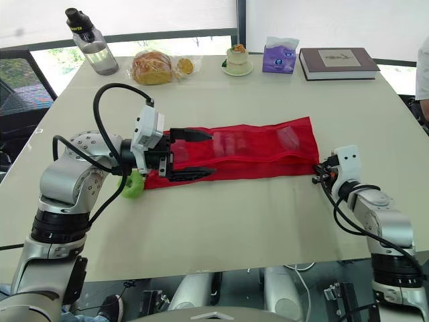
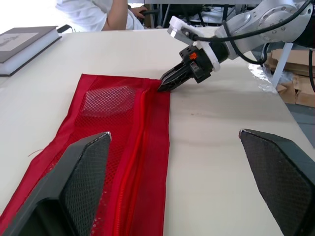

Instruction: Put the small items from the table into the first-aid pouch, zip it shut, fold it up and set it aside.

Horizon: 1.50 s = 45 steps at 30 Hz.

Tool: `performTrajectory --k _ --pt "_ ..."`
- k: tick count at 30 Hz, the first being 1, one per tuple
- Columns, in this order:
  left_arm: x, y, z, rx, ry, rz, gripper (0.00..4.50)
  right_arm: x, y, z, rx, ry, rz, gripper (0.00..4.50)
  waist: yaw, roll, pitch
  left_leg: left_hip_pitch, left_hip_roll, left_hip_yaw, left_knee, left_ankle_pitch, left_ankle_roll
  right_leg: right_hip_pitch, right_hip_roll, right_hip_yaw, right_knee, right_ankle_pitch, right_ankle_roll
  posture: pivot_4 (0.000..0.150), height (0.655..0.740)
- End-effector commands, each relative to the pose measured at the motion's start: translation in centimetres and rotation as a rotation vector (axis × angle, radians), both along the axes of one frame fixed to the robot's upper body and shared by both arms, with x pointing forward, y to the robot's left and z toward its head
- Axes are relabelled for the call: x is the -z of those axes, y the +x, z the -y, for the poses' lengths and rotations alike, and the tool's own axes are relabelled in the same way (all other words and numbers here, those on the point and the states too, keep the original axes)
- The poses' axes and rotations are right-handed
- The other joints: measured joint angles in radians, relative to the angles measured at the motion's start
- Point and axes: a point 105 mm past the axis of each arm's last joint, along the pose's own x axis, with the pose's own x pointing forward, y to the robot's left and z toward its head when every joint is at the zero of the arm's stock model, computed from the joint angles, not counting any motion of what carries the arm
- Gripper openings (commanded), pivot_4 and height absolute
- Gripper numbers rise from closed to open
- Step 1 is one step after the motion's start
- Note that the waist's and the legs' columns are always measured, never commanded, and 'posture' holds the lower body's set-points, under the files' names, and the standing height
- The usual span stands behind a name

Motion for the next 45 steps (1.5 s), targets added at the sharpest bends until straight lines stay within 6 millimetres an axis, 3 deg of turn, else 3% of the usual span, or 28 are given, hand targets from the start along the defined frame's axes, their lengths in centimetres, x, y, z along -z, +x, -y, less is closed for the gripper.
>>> performTrajectory --k 1,6,9,12,14,18,20,24,27,33,39,45 --pt "-1.1 -0.6 0.5 0.017 -0.014 0.046 4.5 -1.1 -0.5 4.1 0.129 -0.182 0.017 0.08 0.004 0.0 0.0 0.0 0.0 0.0 0.0 0.0 0.0 0.0 0.0 0.0 0.0 0.0 0.0 0.15 0.74" --pt "-1.5 -0.5 1.0 0.027 -0.036 0.055 4.5 -2.3 -0.7 9.2 0.331 -0.312 0.015 0.08 0.014 0.0 0.0 0.0 0.0 0.0 0.001 0.0 0.0 0.0 0.0 0.0 0.0 0.0 0.0 0.15 0.74" --pt "-1.5 -0.5 1.6 0.042 -0.047 0.058 4.5 -2.7 -0.6 10.7 0.368 -0.37 0.012 0.08 0.017 0.0 0.0 0.0 0.0 0.001 0.002 0.0 0.0 0.0 0.0 0.0 0.0 0.0 0.0 0.15 0.74" --pt "-1.5 -0.6 1.8 0.052 -0.055 0.057 4.5 -2.8 -0.8 11.4 0.383 -0.4 -0.01 1.07 0.013 0.0 0.0 0.0 0.0 0.001 0.002 0.0 0.0 0.0 0.0 0.001 0.0 0.0 0.0 0.15 0.74" --pt "-1.5 -0.5 1.8 0.048 -0.058 0.056 4.5 -2.9 -0.9 11.7 0.381 -0.421 -0.01 1.99 0.012 0.0 0.0 0.0 0.0 0.001 0.002 0.0 0.0 0.0 0.0 0.001 0.0 0.0 0.0 0.15 0.74" --pt "-1.2 0.1 1.6 0.006 -0.076 0.049 4.5 -3.7 -1.2 11.6 0.362 -0.379 0.019 4.25 0.01 0.0 0.0 0.0 0.0 0.001 0.001 0.0 0.0 0.0 0.001 0.001 0.0 0.0 0.0 0.15 0.74" --pt "-0.9 0.3 1.3 -0.02 -0.08 0.026 4.5 -4.8 -1.4 11.4 0.322 -0.365 0.06 4.39 0.01 0.0 0.0 0.0 0.0 0.001 0.001 0.0 0.0 0.0 0.001 0.001 0.0 0.0 0.0 0.15 0.74" --pt "0.5 1.2 -0.3 -0.131 -0.075 -0.049 4.5 -7.8 -2.4 9.8 0.183 -0.304 0.17 4.39 0.01 0.001 0.0 0.0 0.0 0.001 0.001 0.0 0.0 0.0 0.0 0.002 0.0 0.0 0.0 0.15 0.74" --pt "2.0 2.6 -2.4 -0.283 -0.058 -0.118 4.5 -9.7 -3.1 6.8 0.019 -0.211 0.258 4.39 0.007 0.001 0.0 0.001 0.001 0.001 0.001 0.0 0.0 0.0 0.001 0.001 0.0 0.0 0.0 0.15 0.74" --pt "4.3 3.9 -5.3 -0.455 -0.007 -0.145 4.5 -10.5 -5.0 2.0 -0.235 -0.138 0.243 4.39 0.007 0.001 0.0 0.0 0.001 0.001 0.001 0.0 0.0 0.0 0.001 0.001 0.0 0.0 0.0 0.15 0.74" --pt "6.1 4.6 -6.9 -0.593 -0.027 -0.238 4.5 -11.9 -7.3 -3.5 -0.517 -0.021 0.262 4.39 0.013 0.001 0.0 0.0 0.001 0.001 0.001 0.0 0.0 0.0 0.001 0.001 0.0 0.0 0.0 0.15 0.74" --pt "8.1 4.6 -8.5 -0.72 0.005 -0.35 4.5 -13.1 -7.9 -6.0 -0.617 0.004 0.304 4.39 0.013 0.001 0.001 0.0 0.001 0.0 0.001 0.0 0.0 0.0 0.0 0.0 0.0 0.0 0.0 0.15 0.74"
